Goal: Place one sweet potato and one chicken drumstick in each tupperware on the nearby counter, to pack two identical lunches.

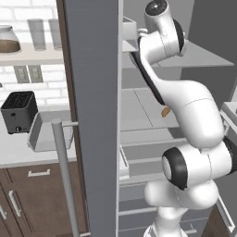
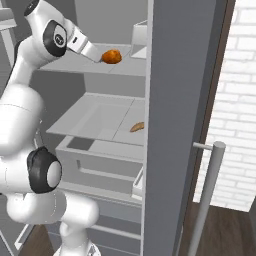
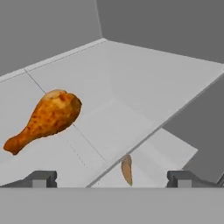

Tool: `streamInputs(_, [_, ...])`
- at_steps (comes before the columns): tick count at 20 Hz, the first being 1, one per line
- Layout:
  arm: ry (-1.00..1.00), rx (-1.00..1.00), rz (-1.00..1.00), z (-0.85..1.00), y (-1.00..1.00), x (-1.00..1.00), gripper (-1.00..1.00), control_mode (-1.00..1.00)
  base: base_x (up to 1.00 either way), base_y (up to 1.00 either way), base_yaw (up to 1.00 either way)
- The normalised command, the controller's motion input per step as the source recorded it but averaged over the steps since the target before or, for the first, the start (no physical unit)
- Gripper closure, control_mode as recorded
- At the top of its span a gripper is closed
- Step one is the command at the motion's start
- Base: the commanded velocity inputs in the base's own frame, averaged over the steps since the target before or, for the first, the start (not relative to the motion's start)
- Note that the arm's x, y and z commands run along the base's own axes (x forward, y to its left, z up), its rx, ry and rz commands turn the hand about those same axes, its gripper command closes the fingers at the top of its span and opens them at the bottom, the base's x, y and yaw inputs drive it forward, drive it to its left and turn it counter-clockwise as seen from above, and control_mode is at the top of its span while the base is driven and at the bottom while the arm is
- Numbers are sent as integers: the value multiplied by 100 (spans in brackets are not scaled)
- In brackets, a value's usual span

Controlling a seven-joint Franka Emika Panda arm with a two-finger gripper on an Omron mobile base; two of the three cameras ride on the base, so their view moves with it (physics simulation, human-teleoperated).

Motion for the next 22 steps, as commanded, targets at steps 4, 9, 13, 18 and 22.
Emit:
streamInputs(4, [5, 2, 0, -15, 0, 57, -100, -100, 0, 0, 0])
streamInputs(9, [3, 1, 0, -17, 0, 58, -100, -100, 0, 0, 0])
streamInputs(13, [0, 0, 0, -23, 0, 68, -100, -100, 0, 0, 0])
streamInputs(18, [0, 0, 0, -13, 0, 79, -100, -100, 0, 0, 0])
streamInputs(22, [0, 0, 0, 3, 0, 60, -100, -100, 0, 0, 0])
